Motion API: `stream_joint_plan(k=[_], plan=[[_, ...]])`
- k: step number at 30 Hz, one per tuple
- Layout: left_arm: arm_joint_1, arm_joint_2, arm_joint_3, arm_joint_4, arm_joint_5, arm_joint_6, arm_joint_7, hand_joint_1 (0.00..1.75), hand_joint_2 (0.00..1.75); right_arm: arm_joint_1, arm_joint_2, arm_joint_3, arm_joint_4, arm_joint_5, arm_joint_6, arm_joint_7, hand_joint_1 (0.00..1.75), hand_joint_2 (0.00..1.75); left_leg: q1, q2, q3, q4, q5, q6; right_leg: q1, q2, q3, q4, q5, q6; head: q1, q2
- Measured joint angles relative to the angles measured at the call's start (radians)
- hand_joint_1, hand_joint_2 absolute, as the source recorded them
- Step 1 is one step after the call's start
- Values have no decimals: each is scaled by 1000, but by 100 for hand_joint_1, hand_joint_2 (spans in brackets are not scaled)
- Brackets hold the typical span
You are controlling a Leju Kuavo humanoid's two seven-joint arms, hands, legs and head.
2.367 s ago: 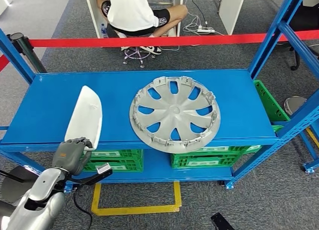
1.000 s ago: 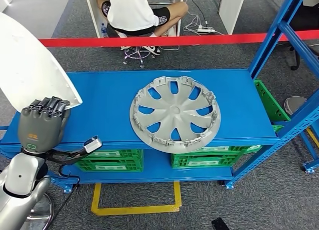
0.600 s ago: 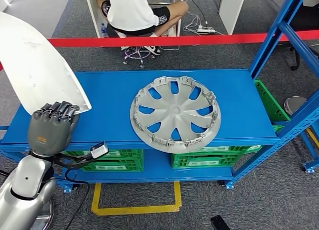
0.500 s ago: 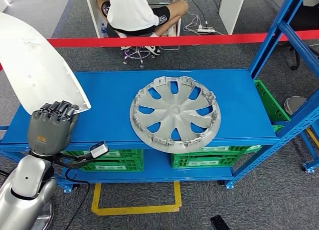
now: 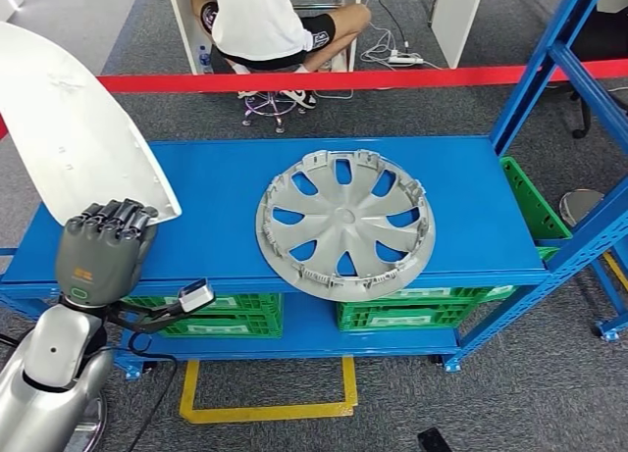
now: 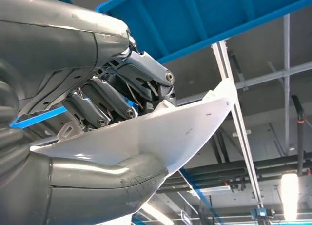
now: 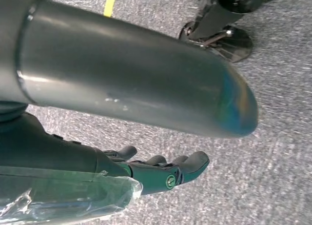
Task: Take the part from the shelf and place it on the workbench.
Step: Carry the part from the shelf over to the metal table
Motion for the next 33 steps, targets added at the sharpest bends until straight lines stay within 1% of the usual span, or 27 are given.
stream_joint_plan(k=[6, 8, 9, 10, 11, 12, 13, 14, 15, 16, 17, 18, 19, 20, 21, 22, 24, 25, 26, 27, 28, 29, 30, 31, 32, 33], plan=[[0, 3, 0, 1, 0, -16, 20, 175, 175, 12, 2, -9, 0, -3, 0, -7, 0, 0, -5, 0, -1, 3, -3, 5, -5, -1, 0, -2, 3, 5, 0, 0], [0, 3, 2, 4, 0, -21, 20, 175, 175, 11, 3, -12, 0, -5, 0, -10, 0, 0, -9, 0, -3, 3, -1, 11, -8, -3, 0, -3, 6, 10, -1, 0], [0, 3, 4, 6, 0, -23, 20, 175, 175, 10, 3, -13, 0, -5, 0, -11, 0, 0, -9, -1, -3, -1, 3, 16, -9, -2, 0, -3, 7, 14, -1, 0], [0, 2, 7, 7, 0, -23, 20, 175, 175, 10, 4, -15, 0, -6, 0, -13, 0, 0, -7, -2, -2, -6, 8, 22, -10, 9, -4, 1, 2, 17, 0, 0], [-2, 2, 10, 8, 0, -24, 20, 175, 175, 9, 4, -16, 0, -6, 0, -14, 0, 0, -4, -3, -2, -11, 13, 28, -10, 26, -13, 17, -12, 19, 1, 0], [-4, 1, 13, 9, 0, -24, 20, 175, 175, 10, 4, -18, 0, -7, 0, -14, 0, 0, -1, -4, -2, -16, 17, 32, -11, 47, -32, 54, -36, 20, 3, 0], [-5, -1, 15, 11, 0, -24, 19, 175, 175, 12, 4, -21, 0, -8, 0, -15, 0, 0, 1, -7, -4, -17, 19, 34, -11, 67, -61, 112, -68, 20, 5, 0], [-5, -2, 16, 13, 0, -24, 19, 175, 175, 15, 5, -23, 0, -8, 0, -15, 0, 0, 1, -10, -7, -17, 20, 35, -11, 78, -97, 184, -98, 20, 7, 0], [-5, -3, 16, 15, 0, -24, 18, 175, 175, 18, 5, -25, 0, -8, 0, -15, 0, 0, 0, -15, -9, -17, 21, 36, -11, 82, -129, 248, -116, 21, 8, 0], [-4, -4, 17, 18, 0, -24, 18, 175, 175, 22, 5, -26, 0, -8, 0, -15, 0, 0, 0, -19, -10, -17, 22, 36, -10, 84, -151, 285, -116, 21, 9, 0], [-3, -5, 17, 20, 0, -24, 17, 175, 175, 24, 5, -28, 0, -8, 0, -15, 0, 0, 0, -24, -10, -16, 23, 35, -10, 84, -156, 284, -95, 21, 10, 0], [-2, -6, 17, 22, 0, -24, 17, 175, 175, 25, 5, -29, 0, -8, 0, -15, 0, 0, 1, -28, -9, -15, 23, 34, -11, 85, -143, 243, -56, 20, 10, 0], [-2, -7, 17, 23, 0, -24, 17, 175, 175, 25, 5, -29, 0, -8, 0, -15, 0, 0, 1, -31, -9, -13, 22, 32, -12, 85, -118, 178, -13, 18, 10, 0], [-3, -8, 17, 24, 0, -24, 17, 175, 175, 25, 5, -30, 0, -8, 0, -15, 0, 0, 0, -35, -12, -11, 22, 27, -11, 86, -90, 118, 18, 16, 10, 0], [-3, -8, 18, 25, 0, -24, 17, 175, 175, 24, 5, -30, 0, -9, 0, -15, 0, 0, -1, -38, -16, -7, 23, 21, -11, 88, -70, 72, 38, 14, 10, 0], [-4, -8, 18, 25, 0, -24, 17, 175, 175, 24, 5, -31, 0, -9, 0, -15, 0, 0, -1, -40, -21, -4, 26, 13, -10, 89, -60, 47, 45, 11, 9, 0], [-3, -8, 20, 26, 0, -24, 17, 175, 175, 23, 5, -33, 0, -9, 0, -16, 0, 0, -1, -44, -32, 1, 34, -1, -8, 90, -61, 36, 44, 5, 9, 0], [-3, -8, 21, 27, 0, -24, 17, 175, 175, 22, 5, -34, 0, -9, 0, -16, 0, 0, 0, -44, -37, 4, 31, -7, -10, 90, -65, 31, 45, -1, 9, 0], [-3, -8, 22, 27, 0, -24, 17, 175, 175, 21, 6, -35, 0, -9, 0, -16, 0, 0, 1, -45, -44, 16, 18, -14, -11, 90, -68, 27, 48, -9, 8, 0], [-4, -8, 24, 27, 0, -24, 17, 175, 175, 21, 6, -36, 0, -9, -1, -17, 0, 0, 2, -45, -56, 43, -8, -20, -13, 89, -74, 24, 52, -18, 7, 0], [-4, -8, 25, 27, 0, -24, 17, 175, 175, 21, 6, -36, 0, -9, -1, -17, 0, 0, 5, -45, -74, 91, -46, -25, -13, 89, -81, 23, 58, -25, 6, 0], [-4, -8, 27, 28, 0, -24, 17, 175, 175, 21, 6, -37, 0, -9, -1, -18, 0, 0, 8, -45, -96, 155, -85, -30, -12, 88, -88, 23, 63, -30, 5, 0], [-2, -8, 28, 30, 0, -24, 17, 175, 175, 21, 6, -37, 0, -9, -1, -18, 0, 0, 10, -45, -117, 217, -116, -33, -11, 87, -96, 23, 69, -33, 6, 0], [-1, -8, 29, 31, 0, -24, 17, 175, 175, 21, 6, -37, 0, -9, -1, -18, 0, 0, 13, -45, -128, 260, -131, -35, -10, 86, -105, 23, 76, -35, 6, 0], [0, -8, 30, 33, 0, -24, 17, 175, 175, 21, 6, -37, 0, -9, -1, -18, 0, 0, 14, -45, -124, 270, -126, -36, -9, 86, -113, 24, 82, -34, 6, 0], [1, -8, 31, 34, 0, -24, 17, 175, 175, 21, 6, -37, 0, -9, 0, -18, 0, 0, 15, -45, -100, 243, -102, -36, -9, 85, -121, 24, 89, -33, 6, 0]])
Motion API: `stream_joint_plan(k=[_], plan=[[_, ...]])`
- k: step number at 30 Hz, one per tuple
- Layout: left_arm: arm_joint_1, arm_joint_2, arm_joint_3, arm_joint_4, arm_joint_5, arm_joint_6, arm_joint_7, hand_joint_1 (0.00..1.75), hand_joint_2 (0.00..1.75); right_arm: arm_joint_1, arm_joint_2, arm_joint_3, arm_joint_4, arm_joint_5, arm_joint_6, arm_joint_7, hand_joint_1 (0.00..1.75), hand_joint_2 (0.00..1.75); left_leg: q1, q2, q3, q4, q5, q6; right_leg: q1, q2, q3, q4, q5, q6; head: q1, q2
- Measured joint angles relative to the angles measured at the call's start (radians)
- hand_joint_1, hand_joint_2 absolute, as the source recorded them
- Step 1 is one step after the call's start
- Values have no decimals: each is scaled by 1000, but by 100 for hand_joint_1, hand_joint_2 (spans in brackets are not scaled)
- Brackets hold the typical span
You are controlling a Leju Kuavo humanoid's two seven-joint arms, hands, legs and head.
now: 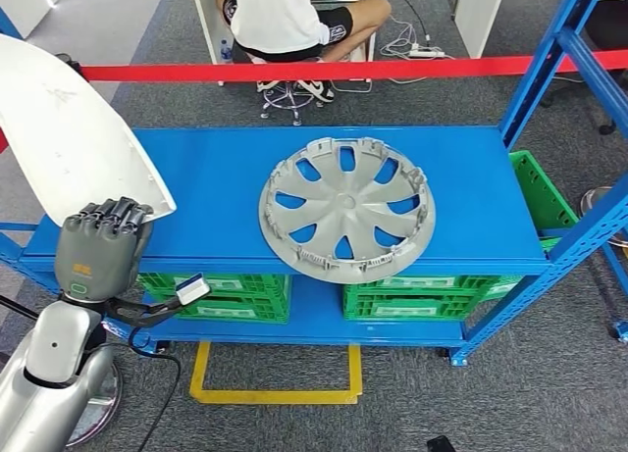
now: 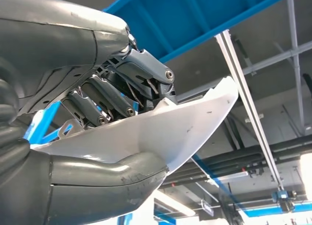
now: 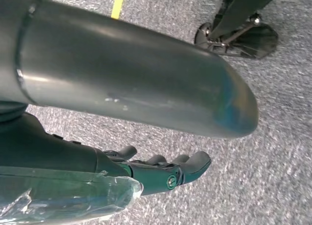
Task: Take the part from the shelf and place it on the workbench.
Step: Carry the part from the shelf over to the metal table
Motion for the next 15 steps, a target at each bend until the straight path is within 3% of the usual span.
stream_joint_plan(k=[2, 3, 5, 8, 10, 12, 13, 14, 15], plan=[[-2, 0, 1, 0, 0, 0, 0, 175, 175, 0, 1, 0, 0, 0, 0, 0, 0, 0, 1, 0, 83, -129, 54, 3, 0, 0, -13, 0, 13, 6, 0, 0], [-4, 0, 1, 0, 0, 0, 0, 175, 175, 0, 1, 0, 0, 0, 0, 0, 0, 0, 0, 0, 122, -195, 68, 6, 1, 0, -18, 1, 20, 11, 0, 0], [-6, 0, 2, 0, 0, 0, 0, 175, 175, -1, 1, 0, 0, 0, 0, 0, 0, 0, -4, -1, 156, -261, 70, 15, 2, 0, -24, -1, 34, 24, 1, 0], [-7, -1, 3, 0, 0, -1, -1, 175, 175, 0, 1, 0, 0, -1, 0, -1, 0, 0, -6, 1, 145, -274, 90, 38, -1, 0, -32, -3, 43, 43, 1, 0], [-11, -3, 3, 1, 0, -8, -3, 175, 175, 0, 2, -1, 0, -3, 0, -2, 0, 0, -5, 3, 126, -281, 114, 54, -1, 1, -60, 57, -23, 48, 5, 0], [-13, -5, 3, 4, 0, -18, -5, 175, 175, 0, 3, -3, 0, -4, 0, -3, 0, 0, -10, 4, 98, -280, 135, 63, 1, 2, -96, 184, -118, 50, 10, 0], [-13, -6, 3, 6, 0, -22, -6, 175, 175, 1, 3, -6, 0, -4, 0, -4, 0, 0, -13, 4, 85, -279, 145, 65, 1, 2, -105, 239, -140, 50, 10, 0], [-13, -6, 3, 9, 1, -26, -7, 175, 175, 1, 3, -9, 0, -5, 0, -4, 0, 0, -16, 4, 70, -278, 156, 66, 2, 2, -102, 268, -138, 49, 11, 0], [-13, -6, 3, 12, 1, -30, -8, 175, 175, 1, 3, -12, 0, -5, 0, -5, 0, 0, -18, 3, 57, -277, 166, 66, 3, 2, -83, 264, -117, 47, 11, 0]])
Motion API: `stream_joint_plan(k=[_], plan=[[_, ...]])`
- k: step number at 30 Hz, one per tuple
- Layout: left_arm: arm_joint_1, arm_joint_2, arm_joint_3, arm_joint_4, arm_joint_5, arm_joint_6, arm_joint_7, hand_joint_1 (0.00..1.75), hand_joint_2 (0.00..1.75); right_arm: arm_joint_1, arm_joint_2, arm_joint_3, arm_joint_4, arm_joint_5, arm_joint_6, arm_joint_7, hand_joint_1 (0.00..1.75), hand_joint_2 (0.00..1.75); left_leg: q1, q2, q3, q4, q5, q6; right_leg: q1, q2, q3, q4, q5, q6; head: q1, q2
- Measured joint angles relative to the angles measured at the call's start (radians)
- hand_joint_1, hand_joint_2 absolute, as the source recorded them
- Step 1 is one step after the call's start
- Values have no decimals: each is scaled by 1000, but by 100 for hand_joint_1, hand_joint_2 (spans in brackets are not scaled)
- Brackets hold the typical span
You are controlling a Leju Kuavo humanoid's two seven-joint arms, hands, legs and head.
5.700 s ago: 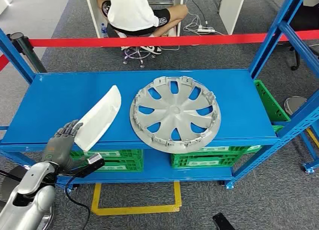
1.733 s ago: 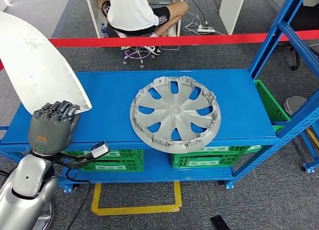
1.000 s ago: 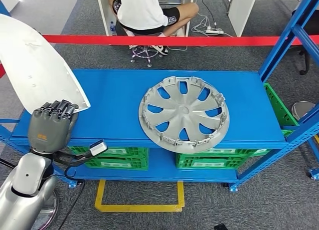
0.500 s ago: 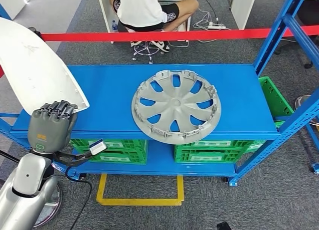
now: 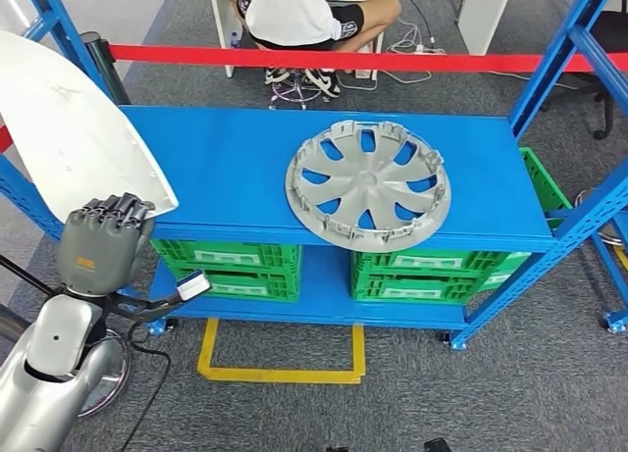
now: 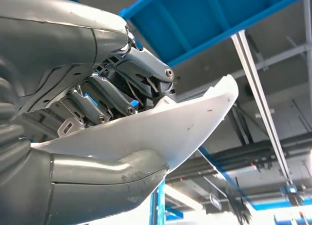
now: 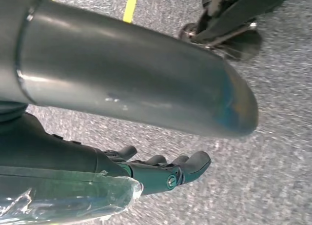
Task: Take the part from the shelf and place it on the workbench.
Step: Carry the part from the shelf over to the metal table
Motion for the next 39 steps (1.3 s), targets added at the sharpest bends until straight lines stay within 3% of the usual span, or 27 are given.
stream_joint_plan(k=[2, 4, 5, 6, 8, 10, 12, 13, 14, 15, 17, 18, 20, 21, 23, 24, 25, 27, 28, 29, 30, 31, 33, 35, 36, 38, 39], plan=[[-1, -1, 0, 5, 1, -8, -3, 175, 175, -1, 0, -4, 0, 3, 1, -5, 0, 0, -3, -1, -23, 3, 18, -3, 4, 0, 87, -105, 49, -11, 0, 0], [-3, -1, 1, 7, 2, -15, -5, 175, 175, -1, -4, -4, 0, 9, 6, -15, 0, 0, -5, -1, -37, 7, 33, -10, 10, 1, 189, -248, 48, -22, -1, 0], [-5, -1, 2, 8, 5, -21, -7, 175, 175, -1, -6, -4, 0, 11, 10, -21, 0, 0, -5, -1, -40, 8, 40, -15, 13, 2, 216, -292, 38, -25, -1, 0], [-8, -2, 2, 10, 10, -28, -8, 175, 175, 1, -8, -5, 0, 11, 15, -24, 0, 0, -4, 0, -43, 8, 48, -20, 16, 1, 226, -313, 33, -28, -2, 0], [-11, 0, 3, 13, 29, -45, -9, 175, 175, 3, -10, -8, 1, 9, 23, -26, 0, 0, 0, -1, -49, 12, 48, -32, 15, -1, 214, -321, 47, -40, -1, 0], [-11, 5, 7, 18, 48, -55, -10, 175, 175, 2, -12, -12, 3, 7, 27, -26, 0, 0, 5, -3, -67, 59, -17, -44, 12, -4, 198, -326, 71, -54, -4, 0], [-11, 11, 12, 23, 60, -60, -10, 175, 175, 3, -13, -16, 3, 5, 28, -26, 0, 0, 12, -3, -96, 175, -119, -56, 13, -5, 173, -324, 94, -59, -8, 0], [-10, 13, 14, 25, 62, -61, -10, 175, 175, 4, -13, -18, 3, 5, 28, -26, 0, 0, 16, -3, -106, 236, -150, -61, 13, -6, 159, -322, 105, -59, -8, 0], [-9, 15, 15, 28, 64, -62, -10, 175, 175, 4, -13, -20, 3, 5, 28, -26, 0, 0, 19, -3, -107, 279, -156, -65, 13, -6, 143, -319, 114, -57, -8, 0], [-8, 17, 16, 30, 64, -62, -10, 175, 175, 4, -13, -21, 4, 5, 27, -26, 0, 0, 22, -3, -95, 291, -140, -68, 12, -7, 127, -315, 123, -54, -8, 0], [-8, 19, 20, 34, 64, -62, -10, 175, 175, 4, -13, -22, 5, 5, 27, -26, 0, 0, 28, -3, -25, 217, -84, -72, 9, -8, 97, -301, 136, -47, -8, 0], [-9, 19, 22, 34, 65, -62, -10, 175, 175, 4, -13, -23, 5, 5, 27, -26, 0, 0, 28, -3, 25, 148, -74, -73, 9, -7, 83, -292, 141, -42, -8, 0], [-11, 20, 25, 35, 66, -63, -12, 175, 175, 4, -14, -26, 6, 5, 27, -26, 0, 0, 25, -5, 96, 35, -89, -63, 9, -6, 65, -279, 153, -30, -8, 0], [-12, 20, 26, 35, 68, -64, -12, 175, 175, 4, -14, -27, 6, 5, 27, -26, 0, 0, 22, -6, 107, 11, -99, -55, 9, -6, 60, -277, 161, -23, -7, 0], [-13, 20, 26, 36, 72, -67, -14, 175, 175, 5, -18, -29, 8, 5, 29, -26, 0, 0, 19, -4, 97, 5, -89, -35, 6, -6, 54, -277, 172, -10, -7, 0], [-14, 19, 26, 36, 73, -68, -14, 175, 175, 5, -19, -29, 10, 6, 30, -26, 0, 0, 19, -3, 88, 4, -79, -25, 4, -5, 46, -269, 158, -6, -6, 0], [-16, 17, 25, 36, 73, -69, -14, 175, 175, 5, -21, -29, 10, 6, 31, -26, 0, 0, 19, -1, 77, 2, -67, -15, 3, -4, 33, -242, 124, -2, -5, 0], [-18, 14, 25, 36, 74, -70, -15, 175, 175, 5, -23, -29, 11, 6, 33, -26, 0, 0, 15, 1, 48, 2, -42, -2, 2, -3, -4, -130, 22, 1, -2, 0], [-19, 14, 25, 37, 74, -71, -15, 175, 175, 5, -24, -29, 11, 6, 33, -26, 0, 0, 12, 1, 31, 2, -30, 1, 2, -2, -19, -63, -16, 2, -2, 0], [-19, 13, 25, 37, 75, -71, -15, 175, 175, 5, -25, -29, 11, 6, 33, -26, 0, 0, 8, 0, 15, 3, -17, 2, 3, -2, -25, -12, -29, 2, -2, 0], [-18, 13, 25, 38, 75, -72, -16, 175, 175, 4, -26, -30, 11, 6, 33, -26, 0, 0, 6, 0, -1, 4, -5, 2, 4, -2, -17, 12, -18, 1, -2, 0], [-18, 13, 25, 39, 77, -74, -16, 175, 175, 4, -26, -30, 11, 6, 34, -26, 0, 0, 3, 0, -17, 4, 7, 1, 4, -2, 6, 3, 10, -2, -2, 0], [-19, 13, 25, 39, 80, -77, -17, 175, 175, 3, -26, -30, 11, 6, 35, -26, 0, 0, -1, -1, -44, 5, 30, -2, 8, -1, 102, -107, 52, -14, -2, 0], [-20, 13, 25, 39, 82, -79, -18, 175, 175, 0, -27, -30, 11, 6, 36, -26, 0, 0, -4, -1, -59, 8, 51, -9, 13, 0, 211, -256, 37, -23, -3, 0], [-21, 12, 25, 39, 82, -79, -18, 175, 175, 0, -28, -31, 11, 6, 36, -26, 0, 0, -3, 0, -63, 7, 61, -14, 17, 1, 238, -302, 25, -25, -3, 0], [-22, 12, 23, 40, 83, -81, -18, 175, 175, 0, -28, -32, 11, 6, 38, -26, 0, 0, 2, 1, -67, 6, 75, -25, 21, 0, 238, -326, 31, -33, -2, 0], [-22, 12, 23, 40, 83, -82, -18, 175, 175, 1, -28, -32, 12, 6, 40, -26, 0, 0, 4, 0, -71, 11, 63, -32, 20, -2, 227, -328, 41, -41, -2, 0]])
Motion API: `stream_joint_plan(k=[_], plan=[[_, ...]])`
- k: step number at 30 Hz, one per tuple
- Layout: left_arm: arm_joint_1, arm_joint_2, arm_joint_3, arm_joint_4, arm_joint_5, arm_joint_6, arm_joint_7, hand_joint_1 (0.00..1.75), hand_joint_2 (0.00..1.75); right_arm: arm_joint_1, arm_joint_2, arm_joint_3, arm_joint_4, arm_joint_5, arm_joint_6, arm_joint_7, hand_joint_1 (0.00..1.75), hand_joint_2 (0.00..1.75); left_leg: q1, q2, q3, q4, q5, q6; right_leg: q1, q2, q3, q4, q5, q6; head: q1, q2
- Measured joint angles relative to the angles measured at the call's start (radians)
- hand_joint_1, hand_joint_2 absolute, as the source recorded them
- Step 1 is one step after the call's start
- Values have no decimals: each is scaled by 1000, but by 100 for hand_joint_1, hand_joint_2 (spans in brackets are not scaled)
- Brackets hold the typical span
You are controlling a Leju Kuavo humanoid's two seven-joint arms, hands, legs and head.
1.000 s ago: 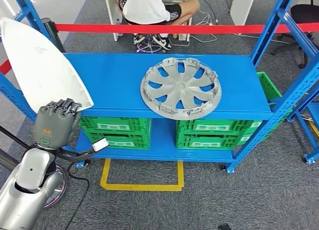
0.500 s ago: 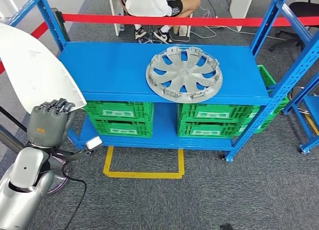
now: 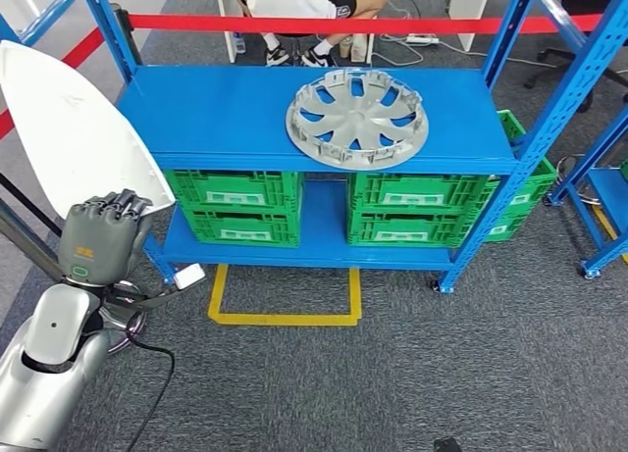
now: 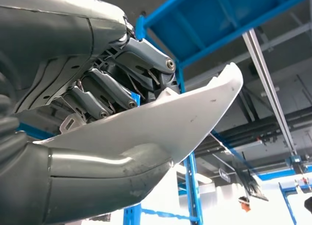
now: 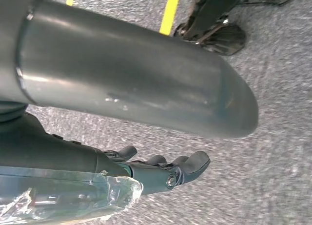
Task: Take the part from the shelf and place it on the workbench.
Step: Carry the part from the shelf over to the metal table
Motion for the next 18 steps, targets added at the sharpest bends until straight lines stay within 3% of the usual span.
stream_joint_plan(k=[1, 2, 4, 5, 6, 7, 8, 9, 10, 12, 13, 15, 16, 18], plan=[[0, 0, 0, 0, 0, -1, 0, 175, 175, 0, 0, -1, 0, 0, 1, 0, 0, 0, 2, -1, -8, 20, -33, -7, -1, -2, -10, -2, 12, -9, -2, 0], [0, 1, 0, 1, 0, -1, 0, 175, 175, 1, 0, -1, 1, 0, 2, 0, 0, 0, 4, -2, -19, 60, -84, -13, -3, -5, -21, -3, 26, -15, -3, 0], [0, 2, 0, 1, 0, -2, 0, 175, 175, 0, 0, -3, 1, 0, 3, 0, 0, 0, 10, -2, -44, 184, -188, -24, -3, -6, -48, -2, 53, -20, -7, 0], [1, 2, 0, 2, 0, -3, 0, 175, 175, 1, 0, -3, 1, 0, 3, 0, 0, 0, 13, -2, -50, 243, -210, -28, -3, -6, -63, 0, 67, -19, -7, 0], [1, 2, 0, 3, 0, -3, 0, 175, 175, 1, 0, -3, 1, 0, 3, 0, 0, 0, 16, -2, -44, 278, -205, -31, -3, -6, -83, 3, 80, -17, -7, 0], [1, 2, 0, 4, 0, -3, 0, 175, 175, 2, 0, -4, 1, 0, 3, 0, 0, 0, 19, -2, -25, 283, -181, -34, -4, -6, -103, 8, 92, -14, -6, 0], [1, 2, 0, 4, 0, -3, 0, 175, 175, 2, 0, -4, 1, 0, 3, 0, 0, 0, 21, -2, 9, 253, -151, -36, -6, -6, -123, 14, 102, -11, -6, 0], [0, 2, 0, 4, 0, -3, 0, 175, 175, 2, 0, -4, 1, 0, 3, 0, 0, 0, 23, -2, 59, 196, -132, -37, -6, -6, -141, 21, 111, -7, -7, 0], [-1, 2, 0, 4, 0, -3, 0, 175, 175, 2, 0, -4, 1, 0, 3, 0, 0, 0, 24, -3, 113, 122, -131, -35, -6, -6, -156, 30, 119, -3, -7, 0], [-3, 1, 0, 4, 1, -4, 0, 175, 175, 2, 0, -4, 1, 0, 3, 0, 0, 0, 22, -3, 187, 12, -156, -25, -5, -5, -175, 41, 135, 7, -6, 0], [-4, 1, 0, 4, 1, -6, 0, 175, 175, 2, 0, -4, 1, 0, 3, 0, 0, 0, 19, -4, 196, -9, -163, -17, -6, -5, -179, 42, 145, 13, -6, 0], [-5, 0, -1, 6, 2, -11, 0, 175, 175, 4, 0, -4, 2, 0, 3, 0, 0, 0, 17, -2, 179, -11, -150, -1, -9, -3, -189, 42, 156, 26, -6, 0], [-6, -1, -1, 6, 2, -13, -1, 175, 175, 4, 0, -4, 2, 0, 4, 0, 0, 0, 16, 0, 168, -12, -139, 8, -10, -2, -200, 54, 139, 31, -4, 0], [-9, -4, -2, 8, 2, -15, -1, 175, 175, 5, 0, -4, 3, 0, 4, 0, 0, 0, 16, 3, 140, -14, -112, 23, -13, 0, -232, 136, 50, 37, 0, 0]])
